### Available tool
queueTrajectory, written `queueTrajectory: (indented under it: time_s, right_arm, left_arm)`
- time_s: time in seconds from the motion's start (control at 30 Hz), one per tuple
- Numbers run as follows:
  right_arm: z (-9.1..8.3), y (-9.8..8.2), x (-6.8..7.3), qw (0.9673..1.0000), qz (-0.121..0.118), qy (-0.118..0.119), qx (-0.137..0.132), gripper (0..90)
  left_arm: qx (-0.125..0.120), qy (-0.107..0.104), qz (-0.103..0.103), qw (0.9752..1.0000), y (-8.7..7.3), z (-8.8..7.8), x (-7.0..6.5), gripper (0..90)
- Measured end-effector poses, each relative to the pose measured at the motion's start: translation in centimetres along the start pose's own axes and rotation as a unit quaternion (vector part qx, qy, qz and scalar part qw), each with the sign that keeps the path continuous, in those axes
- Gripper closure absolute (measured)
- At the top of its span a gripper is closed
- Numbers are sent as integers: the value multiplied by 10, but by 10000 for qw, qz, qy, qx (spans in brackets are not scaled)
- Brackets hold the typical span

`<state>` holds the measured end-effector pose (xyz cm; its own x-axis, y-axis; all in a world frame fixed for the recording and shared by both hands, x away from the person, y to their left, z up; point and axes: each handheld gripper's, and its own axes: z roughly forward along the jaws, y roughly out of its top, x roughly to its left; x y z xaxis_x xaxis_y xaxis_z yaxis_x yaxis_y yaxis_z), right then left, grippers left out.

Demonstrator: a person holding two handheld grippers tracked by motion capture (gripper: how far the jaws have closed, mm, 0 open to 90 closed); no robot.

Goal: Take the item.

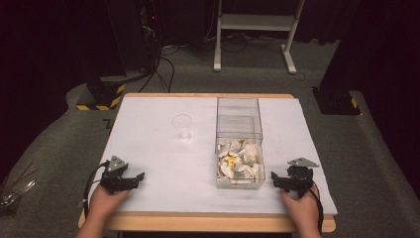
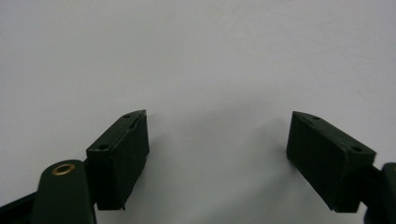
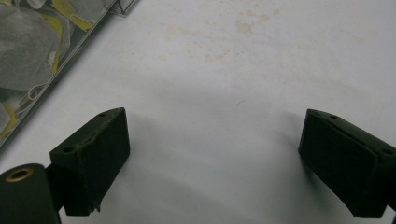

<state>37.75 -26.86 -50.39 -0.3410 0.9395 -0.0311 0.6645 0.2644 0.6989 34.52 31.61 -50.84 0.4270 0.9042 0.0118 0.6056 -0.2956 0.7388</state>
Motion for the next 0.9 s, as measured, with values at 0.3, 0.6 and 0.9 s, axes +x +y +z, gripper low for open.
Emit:
queueTrajectory:
  time_s: [0.3, 0.6, 0.9]
  right_arm:
    - [0, 0, -1, 10000, 6, 18, 17, 85]
    - [0, -1, 1, 10000, 15, -7, -21, 88]
    - [0, -1, 1, 10000, 15, -5, -27, 88]
  left_arm:
    - [7, -10, -2, 10000, 0, 0, 0, 210]
    - [12, -3, -5, 10000, 0, 0, 0, 210]
    - [22, -24, 4, 10000, 1, 0, 0, 218]
